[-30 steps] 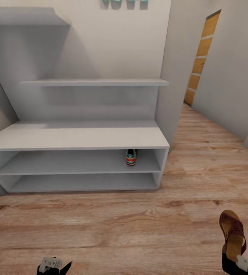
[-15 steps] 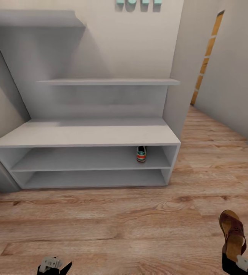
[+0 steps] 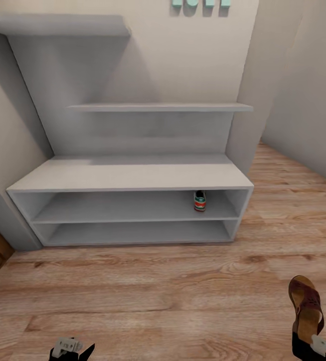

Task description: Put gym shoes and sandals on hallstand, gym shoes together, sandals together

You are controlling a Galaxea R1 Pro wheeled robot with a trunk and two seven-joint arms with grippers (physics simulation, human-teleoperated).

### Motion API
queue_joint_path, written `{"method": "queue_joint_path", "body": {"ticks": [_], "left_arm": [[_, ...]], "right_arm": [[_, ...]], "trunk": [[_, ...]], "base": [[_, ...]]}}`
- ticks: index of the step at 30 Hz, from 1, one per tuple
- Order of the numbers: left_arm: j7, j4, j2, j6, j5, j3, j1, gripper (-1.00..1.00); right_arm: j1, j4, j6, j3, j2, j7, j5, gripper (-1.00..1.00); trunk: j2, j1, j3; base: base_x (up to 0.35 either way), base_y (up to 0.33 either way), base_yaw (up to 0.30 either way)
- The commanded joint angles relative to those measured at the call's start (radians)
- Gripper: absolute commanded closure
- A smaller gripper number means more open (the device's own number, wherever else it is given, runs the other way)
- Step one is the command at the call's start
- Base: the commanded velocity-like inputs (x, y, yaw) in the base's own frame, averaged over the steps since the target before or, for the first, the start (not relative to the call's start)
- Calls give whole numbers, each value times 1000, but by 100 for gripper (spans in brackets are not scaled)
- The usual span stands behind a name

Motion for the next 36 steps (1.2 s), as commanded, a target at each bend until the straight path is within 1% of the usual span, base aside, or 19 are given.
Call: {"method": "queue_joint_path", "body": {"ticks": [1, 36], "left_arm": [[-5, 1, -1, -5, -11, 8, -1, -100], [-6, 1, 0, -5, -11, 9, -1, -100]], "right_arm": [[-1, 1, -4, 6, -1, -3, -10, 100], [-1, 1, -4, 6, 0, -2, -10, 100]], "trunk": [[0, 0, -1], [0, 0, -1]], "base": [[-3, 309, 0], [0, 310, 0]]}}
